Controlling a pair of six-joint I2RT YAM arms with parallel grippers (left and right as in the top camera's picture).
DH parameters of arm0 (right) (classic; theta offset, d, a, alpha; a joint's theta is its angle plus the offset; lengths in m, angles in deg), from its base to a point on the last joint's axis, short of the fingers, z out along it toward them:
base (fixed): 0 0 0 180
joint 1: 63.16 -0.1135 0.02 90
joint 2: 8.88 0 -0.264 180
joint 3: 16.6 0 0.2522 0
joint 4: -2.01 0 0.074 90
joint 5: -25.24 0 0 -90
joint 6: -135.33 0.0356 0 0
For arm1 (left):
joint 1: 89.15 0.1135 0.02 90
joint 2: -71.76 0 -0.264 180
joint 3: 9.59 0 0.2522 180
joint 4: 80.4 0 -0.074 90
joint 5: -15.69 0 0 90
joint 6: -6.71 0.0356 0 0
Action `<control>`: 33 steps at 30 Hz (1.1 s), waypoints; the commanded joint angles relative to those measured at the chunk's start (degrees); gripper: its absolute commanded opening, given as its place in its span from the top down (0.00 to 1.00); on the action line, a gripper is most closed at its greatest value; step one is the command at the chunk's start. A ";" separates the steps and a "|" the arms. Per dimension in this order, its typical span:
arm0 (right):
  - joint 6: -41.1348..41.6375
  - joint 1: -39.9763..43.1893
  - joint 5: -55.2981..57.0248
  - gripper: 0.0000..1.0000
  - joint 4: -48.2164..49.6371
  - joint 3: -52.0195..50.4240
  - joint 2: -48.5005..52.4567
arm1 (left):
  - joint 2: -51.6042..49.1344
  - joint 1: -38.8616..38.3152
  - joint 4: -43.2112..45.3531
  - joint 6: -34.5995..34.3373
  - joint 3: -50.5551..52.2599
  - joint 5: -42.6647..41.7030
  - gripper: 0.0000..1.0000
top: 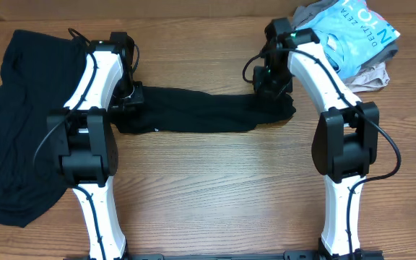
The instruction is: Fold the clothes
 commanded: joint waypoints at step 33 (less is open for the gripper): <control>-3.17 4.81 3.10 0.96 -16.74 31.26 -1.53 | 0.90 -0.63 -14.95 0.57 -41.94 2.58 0.96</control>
